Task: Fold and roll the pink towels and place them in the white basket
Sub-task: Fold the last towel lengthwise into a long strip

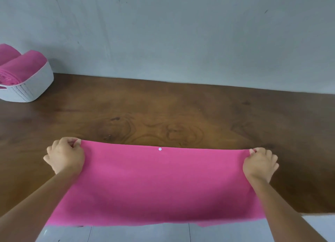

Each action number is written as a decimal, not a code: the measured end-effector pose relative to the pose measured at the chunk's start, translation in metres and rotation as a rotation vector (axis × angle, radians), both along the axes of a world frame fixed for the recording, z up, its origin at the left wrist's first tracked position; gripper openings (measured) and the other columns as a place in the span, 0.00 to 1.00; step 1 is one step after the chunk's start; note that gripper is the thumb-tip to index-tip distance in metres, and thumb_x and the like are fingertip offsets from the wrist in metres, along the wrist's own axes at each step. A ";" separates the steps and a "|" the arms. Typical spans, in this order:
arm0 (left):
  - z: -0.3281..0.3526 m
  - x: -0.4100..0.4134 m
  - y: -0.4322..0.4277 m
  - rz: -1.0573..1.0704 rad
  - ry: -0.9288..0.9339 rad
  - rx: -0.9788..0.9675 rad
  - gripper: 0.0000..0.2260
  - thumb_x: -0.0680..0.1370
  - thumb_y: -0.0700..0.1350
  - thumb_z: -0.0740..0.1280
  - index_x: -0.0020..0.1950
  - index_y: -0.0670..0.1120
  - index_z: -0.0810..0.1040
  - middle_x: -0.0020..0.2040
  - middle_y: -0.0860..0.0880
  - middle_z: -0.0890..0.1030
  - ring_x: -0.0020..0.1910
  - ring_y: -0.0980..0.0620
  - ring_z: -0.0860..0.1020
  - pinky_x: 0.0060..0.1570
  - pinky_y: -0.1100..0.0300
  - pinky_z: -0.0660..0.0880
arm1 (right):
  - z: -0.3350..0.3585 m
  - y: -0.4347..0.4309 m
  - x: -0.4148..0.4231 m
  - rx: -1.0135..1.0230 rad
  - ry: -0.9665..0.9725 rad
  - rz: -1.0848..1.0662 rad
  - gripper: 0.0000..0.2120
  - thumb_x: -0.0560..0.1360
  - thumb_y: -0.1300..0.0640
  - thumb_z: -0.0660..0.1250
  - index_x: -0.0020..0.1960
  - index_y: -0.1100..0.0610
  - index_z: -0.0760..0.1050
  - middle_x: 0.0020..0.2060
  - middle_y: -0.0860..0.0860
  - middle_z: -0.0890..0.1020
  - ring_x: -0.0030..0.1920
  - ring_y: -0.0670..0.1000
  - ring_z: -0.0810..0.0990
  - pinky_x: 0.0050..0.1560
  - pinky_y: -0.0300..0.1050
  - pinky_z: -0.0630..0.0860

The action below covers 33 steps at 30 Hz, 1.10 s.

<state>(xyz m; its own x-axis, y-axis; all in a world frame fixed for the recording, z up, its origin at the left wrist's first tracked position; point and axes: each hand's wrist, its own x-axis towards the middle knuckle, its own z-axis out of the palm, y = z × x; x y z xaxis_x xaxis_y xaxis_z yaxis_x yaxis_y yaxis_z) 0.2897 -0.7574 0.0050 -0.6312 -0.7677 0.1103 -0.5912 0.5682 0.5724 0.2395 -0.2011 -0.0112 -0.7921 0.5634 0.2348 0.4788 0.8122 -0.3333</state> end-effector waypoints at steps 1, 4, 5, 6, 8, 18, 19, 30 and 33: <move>0.001 -0.008 0.000 0.000 0.002 0.000 0.07 0.81 0.44 0.65 0.52 0.47 0.83 0.56 0.39 0.79 0.61 0.36 0.70 0.66 0.42 0.62 | 0.000 0.000 -0.007 -0.001 0.000 -0.006 0.10 0.82 0.57 0.60 0.58 0.60 0.77 0.57 0.61 0.77 0.61 0.64 0.69 0.63 0.61 0.64; 0.002 -0.034 0.003 -0.009 0.008 0.003 0.07 0.81 0.44 0.65 0.51 0.47 0.83 0.56 0.40 0.79 0.61 0.36 0.71 0.65 0.42 0.62 | -0.002 0.005 -0.029 0.007 -0.002 -0.022 0.11 0.82 0.56 0.60 0.59 0.60 0.77 0.57 0.61 0.77 0.61 0.63 0.69 0.63 0.61 0.64; 0.001 -0.043 0.003 -0.013 0.013 0.005 0.07 0.81 0.44 0.65 0.51 0.47 0.83 0.56 0.40 0.79 0.61 0.36 0.71 0.65 0.42 0.62 | -0.002 0.007 -0.037 0.006 -0.001 -0.023 0.11 0.82 0.56 0.60 0.59 0.60 0.77 0.57 0.61 0.77 0.61 0.63 0.69 0.63 0.61 0.64; 0.000 -0.051 0.003 -0.016 0.021 0.006 0.06 0.80 0.44 0.65 0.50 0.47 0.83 0.56 0.40 0.80 0.60 0.37 0.72 0.65 0.43 0.62 | -0.003 0.008 -0.045 0.004 0.004 -0.021 0.11 0.82 0.56 0.60 0.59 0.60 0.77 0.57 0.62 0.77 0.61 0.64 0.69 0.63 0.61 0.64; 0.000 -0.068 0.003 -0.028 0.042 0.010 0.06 0.80 0.44 0.65 0.50 0.48 0.83 0.55 0.42 0.80 0.59 0.38 0.73 0.64 0.43 0.63 | -0.004 0.010 -0.061 0.001 0.010 -0.019 0.11 0.82 0.56 0.60 0.58 0.60 0.77 0.57 0.62 0.77 0.61 0.64 0.69 0.63 0.61 0.64; -0.001 -0.152 0.005 -0.010 0.071 0.012 0.06 0.79 0.43 0.66 0.49 0.48 0.83 0.52 0.43 0.80 0.58 0.39 0.74 0.63 0.44 0.63 | -0.002 0.009 -0.157 0.018 0.028 0.017 0.08 0.81 0.59 0.61 0.56 0.60 0.76 0.55 0.62 0.78 0.60 0.65 0.70 0.62 0.63 0.65; -0.001 -0.162 0.005 -0.007 0.072 0.008 0.06 0.79 0.42 0.66 0.49 0.47 0.83 0.52 0.42 0.80 0.58 0.39 0.74 0.63 0.44 0.63 | -0.001 0.008 -0.168 0.017 0.030 0.024 0.08 0.81 0.59 0.61 0.56 0.60 0.76 0.55 0.62 0.78 0.59 0.65 0.70 0.61 0.63 0.65; -0.013 -0.279 -0.002 -0.010 0.045 -0.062 0.07 0.78 0.43 0.66 0.49 0.48 0.83 0.53 0.41 0.82 0.58 0.36 0.75 0.63 0.41 0.65 | 0.004 0.006 -0.292 -0.004 0.026 0.072 0.08 0.79 0.63 0.61 0.57 0.60 0.76 0.56 0.61 0.77 0.60 0.63 0.70 0.61 0.59 0.65; -0.016 -0.309 -0.004 -0.018 0.050 -0.073 0.05 0.78 0.44 0.66 0.47 0.49 0.83 0.52 0.42 0.82 0.57 0.36 0.75 0.61 0.41 0.66 | 0.003 0.007 -0.321 0.007 0.030 0.084 0.09 0.79 0.64 0.61 0.57 0.60 0.75 0.56 0.61 0.77 0.60 0.63 0.70 0.61 0.59 0.65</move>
<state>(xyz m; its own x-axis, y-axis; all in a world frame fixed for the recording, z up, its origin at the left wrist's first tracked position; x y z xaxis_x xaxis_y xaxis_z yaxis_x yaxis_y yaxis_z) -0.0196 -0.7615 -0.0112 -0.6372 -0.7450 0.1974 -0.5519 0.6198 0.5580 -0.0817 -0.1941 -0.0084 -0.8288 0.4938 0.2630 0.3992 0.8513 -0.3404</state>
